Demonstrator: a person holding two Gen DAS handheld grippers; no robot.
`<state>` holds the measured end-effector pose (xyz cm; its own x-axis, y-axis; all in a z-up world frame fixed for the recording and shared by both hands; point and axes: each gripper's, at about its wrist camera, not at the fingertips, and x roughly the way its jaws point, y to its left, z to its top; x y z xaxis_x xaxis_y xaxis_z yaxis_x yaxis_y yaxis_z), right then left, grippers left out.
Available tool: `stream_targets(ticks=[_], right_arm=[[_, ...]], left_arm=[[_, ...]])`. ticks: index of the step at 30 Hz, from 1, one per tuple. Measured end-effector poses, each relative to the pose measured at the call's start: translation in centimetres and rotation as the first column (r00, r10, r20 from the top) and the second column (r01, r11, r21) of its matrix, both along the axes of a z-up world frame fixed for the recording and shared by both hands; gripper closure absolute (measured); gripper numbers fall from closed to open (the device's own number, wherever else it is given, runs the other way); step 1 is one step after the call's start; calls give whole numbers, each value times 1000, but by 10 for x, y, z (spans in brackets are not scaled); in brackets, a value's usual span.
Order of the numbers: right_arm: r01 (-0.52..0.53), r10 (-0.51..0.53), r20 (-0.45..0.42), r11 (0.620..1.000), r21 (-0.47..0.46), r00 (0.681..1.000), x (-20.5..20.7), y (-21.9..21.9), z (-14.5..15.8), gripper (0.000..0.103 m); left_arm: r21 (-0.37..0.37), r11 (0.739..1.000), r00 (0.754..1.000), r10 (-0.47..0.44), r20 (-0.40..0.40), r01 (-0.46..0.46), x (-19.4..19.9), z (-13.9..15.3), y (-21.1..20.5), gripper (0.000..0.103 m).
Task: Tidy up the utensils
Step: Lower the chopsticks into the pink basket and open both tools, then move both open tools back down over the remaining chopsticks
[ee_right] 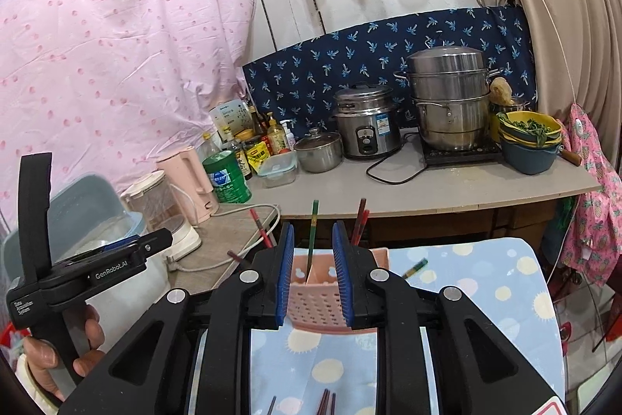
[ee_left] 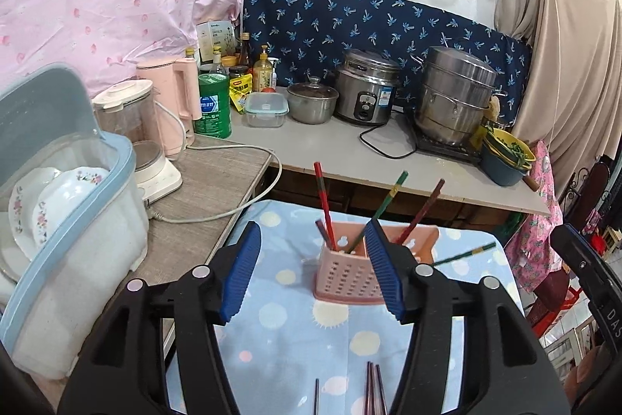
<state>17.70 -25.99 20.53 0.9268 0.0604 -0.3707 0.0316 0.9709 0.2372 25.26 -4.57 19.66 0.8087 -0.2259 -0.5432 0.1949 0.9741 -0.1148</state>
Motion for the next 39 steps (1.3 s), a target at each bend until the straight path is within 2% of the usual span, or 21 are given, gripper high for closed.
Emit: stream_targets(ticks=[7, 13, 23, 26, 31, 39], right_arm=[[-13, 11, -22, 998, -55, 1000, -42, 22, -16, 82], [-19, 15, -68, 998, -56, 998, -70, 32, -39, 82], [-11, 6, -147, 999, -33, 989, -118, 41, -82, 82], [-4, -2, -179, 999, -36, 984, -131, 43, -99, 82], [12, -12, -233, 1000, -1, 972, -147, 38, -125, 82], [19, -28, -307, 999, -31, 951, -172, 43, -166, 82]], left_arm=[[20, 1000, 1000, 7, -7, -7, -40, -15, 10, 47], [33, 999, 999, 24, -32, -23, -69, -35, 21, 47], [42, 999, 994, -4, -113, 8, -113, -79, 32, 47], [67, 998, 992, -8, -125, 16, -127, -95, 32, 47], [75, 996, 987, -25, -158, 37, -149, -119, 35, 47], [111, 991, 974, -43, -224, 69, -179, -162, 32, 47]])
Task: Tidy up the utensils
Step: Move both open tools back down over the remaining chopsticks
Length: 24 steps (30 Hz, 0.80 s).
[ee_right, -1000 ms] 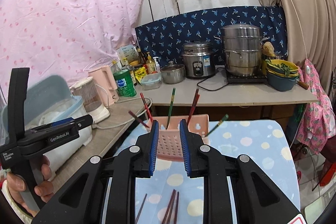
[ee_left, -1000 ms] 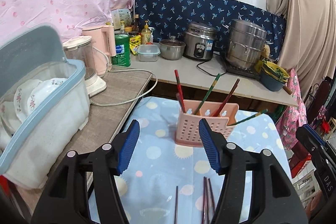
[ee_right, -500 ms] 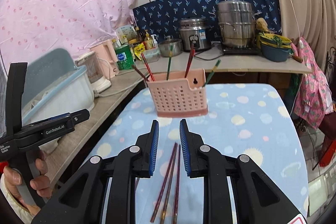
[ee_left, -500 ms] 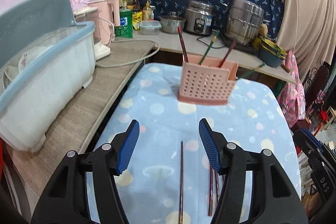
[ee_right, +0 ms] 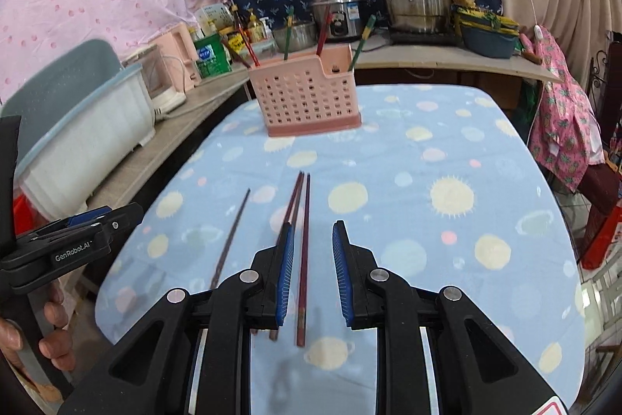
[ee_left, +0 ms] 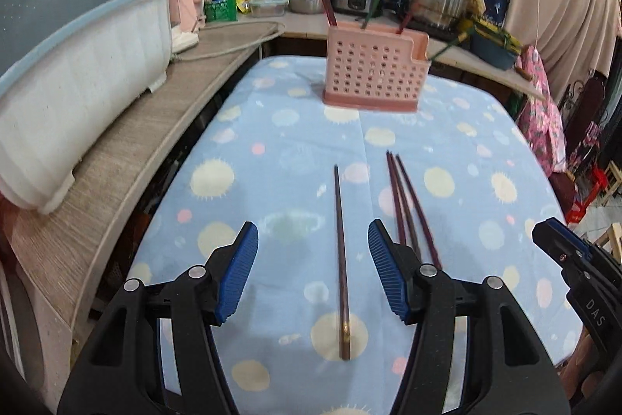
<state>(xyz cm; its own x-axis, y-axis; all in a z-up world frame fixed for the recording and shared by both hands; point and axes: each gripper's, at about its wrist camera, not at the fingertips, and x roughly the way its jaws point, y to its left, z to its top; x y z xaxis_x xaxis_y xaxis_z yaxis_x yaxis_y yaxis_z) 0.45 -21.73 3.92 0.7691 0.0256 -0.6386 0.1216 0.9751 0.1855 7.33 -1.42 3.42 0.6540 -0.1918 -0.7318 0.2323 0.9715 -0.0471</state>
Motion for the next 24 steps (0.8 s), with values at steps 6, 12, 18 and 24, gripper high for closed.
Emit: stream_targets(ticks=[6, 12, 18, 24], right_arm=[[-3, 4, -75, 1000, 23, 997, -9, 6, -34, 82], [-16, 21, -133, 999, 38, 991, -10, 15, -64, 82], [-41, 47, -173, 998, 37, 984, -4, 24, -82, 82], [-52, 57, -196, 998, 29, 979, 4, 28, -93, 84]], left_arm=[[24, 999, 997, -26, -70, 27, -14, -31, -6, 47], [20, 999, 993, -41, -114, 44, -19, -52, -13, 47], [33, 996, 989, -77, -123, 82, -24, -64, -26, 46], [54, 993, 988, -96, -122, 103, -27, -68, -33, 46]])
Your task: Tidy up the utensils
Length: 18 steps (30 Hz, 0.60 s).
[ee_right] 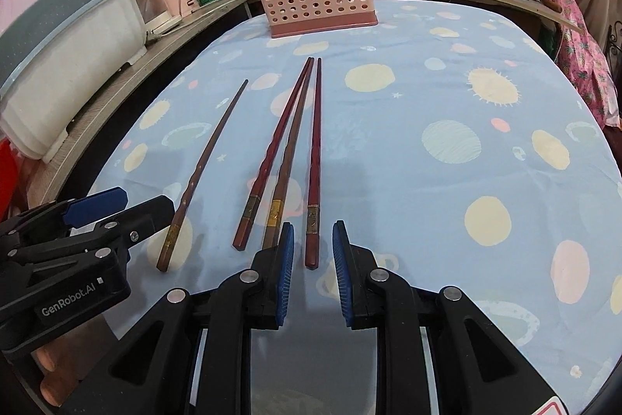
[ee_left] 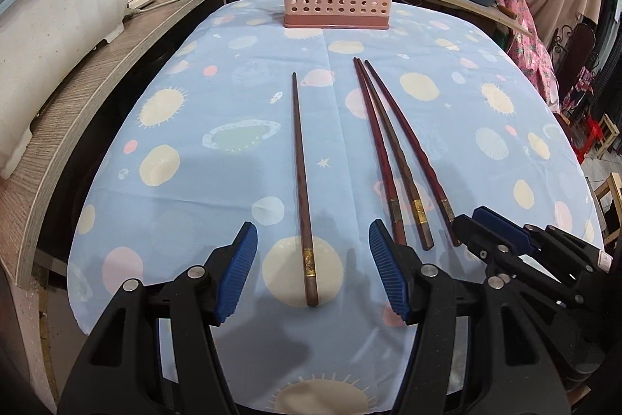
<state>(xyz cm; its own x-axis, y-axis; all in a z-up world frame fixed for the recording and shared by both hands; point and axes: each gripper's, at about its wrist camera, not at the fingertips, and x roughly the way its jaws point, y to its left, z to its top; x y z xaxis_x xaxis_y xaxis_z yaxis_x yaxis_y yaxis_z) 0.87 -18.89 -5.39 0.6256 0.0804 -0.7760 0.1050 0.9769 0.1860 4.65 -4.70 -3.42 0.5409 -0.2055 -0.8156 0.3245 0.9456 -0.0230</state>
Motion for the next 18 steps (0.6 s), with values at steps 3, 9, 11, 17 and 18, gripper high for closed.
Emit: stream_targets(ticks=[3, 9, 11, 17, 18], right_arm=[[-2, 2, -6, 1000, -8, 1000, 4, 1, -4, 86], [-5, 5, -14, 1000, -23, 1000, 10, 1, -11, 93], [-6, 5, -13, 999, -43, 1000, 11, 1, -12, 96], [9, -10, -15, 1000, -28, 1000, 6, -7, -12, 96], [12, -12, -17, 1000, -24, 1000, 5, -8, -12, 96]], left_arm=[[5, 1000, 1000, -9, 2, 9, 0, -1, -3, 46], [10, 999, 999, -32, -6, 32, 3, -7, -10, 46], [9, 999, 999, -41, -14, 41, 3, -9, -13, 46], [-5, 997, 997, -73, -28, 73, 5, -12, -23, 46], [-8, 997, 996, -79, -31, 79, 5, -12, -25, 46]])
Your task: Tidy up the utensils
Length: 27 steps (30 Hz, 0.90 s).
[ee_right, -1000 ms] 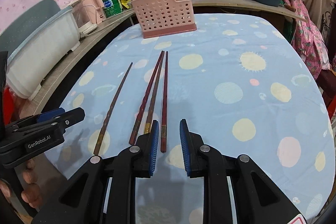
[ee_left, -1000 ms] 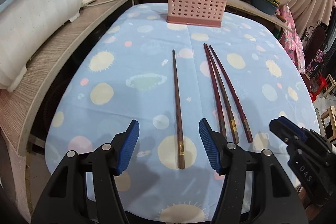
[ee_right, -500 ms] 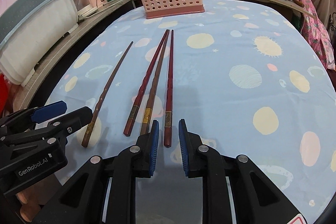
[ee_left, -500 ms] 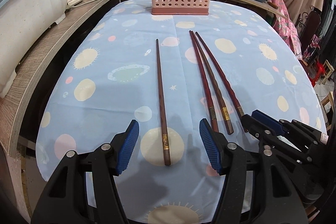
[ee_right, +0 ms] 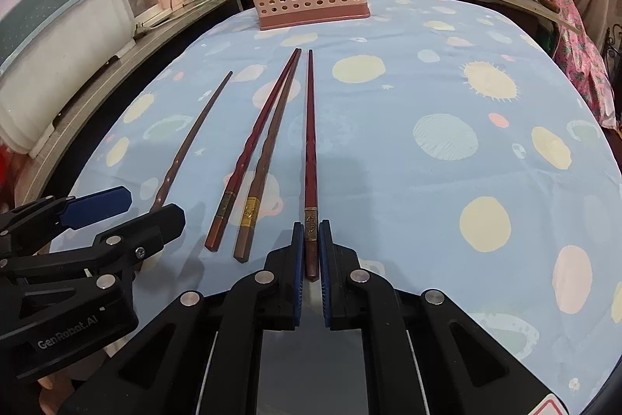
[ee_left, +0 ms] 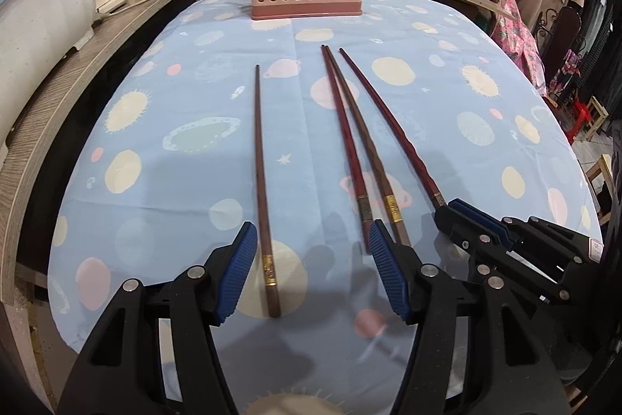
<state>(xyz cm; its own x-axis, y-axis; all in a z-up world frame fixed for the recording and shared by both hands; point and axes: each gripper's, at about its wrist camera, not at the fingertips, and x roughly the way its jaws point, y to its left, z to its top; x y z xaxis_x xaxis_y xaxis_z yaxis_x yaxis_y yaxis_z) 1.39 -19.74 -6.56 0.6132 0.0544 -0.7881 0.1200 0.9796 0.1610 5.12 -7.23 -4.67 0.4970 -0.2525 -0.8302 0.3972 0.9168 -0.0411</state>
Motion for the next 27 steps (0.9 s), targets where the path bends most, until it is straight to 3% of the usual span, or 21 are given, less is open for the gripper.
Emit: stream_targets(ticks=[13, 21, 25, 27], right_arm=[[10, -10, -1, 1000, 28, 1000, -5, -8, -1, 96], [9, -9, -2, 1000, 25, 1000, -5, -7, -1, 96], [10, -10, -1, 1000, 29, 1000, -5, -7, -1, 96], [10, -10, -2, 1000, 28, 1000, -5, -7, 0, 96]], left_arm=[[40, 999, 999, -34, -25, 35, 8, -19, -21, 52], [37, 998, 998, -56, -14, 56, 7, -22, -27, 72], [31, 998, 998, -59, -16, 59, 8, -21, -26, 92], [27, 998, 998, -59, -21, 60, 9, -21, -25, 95]])
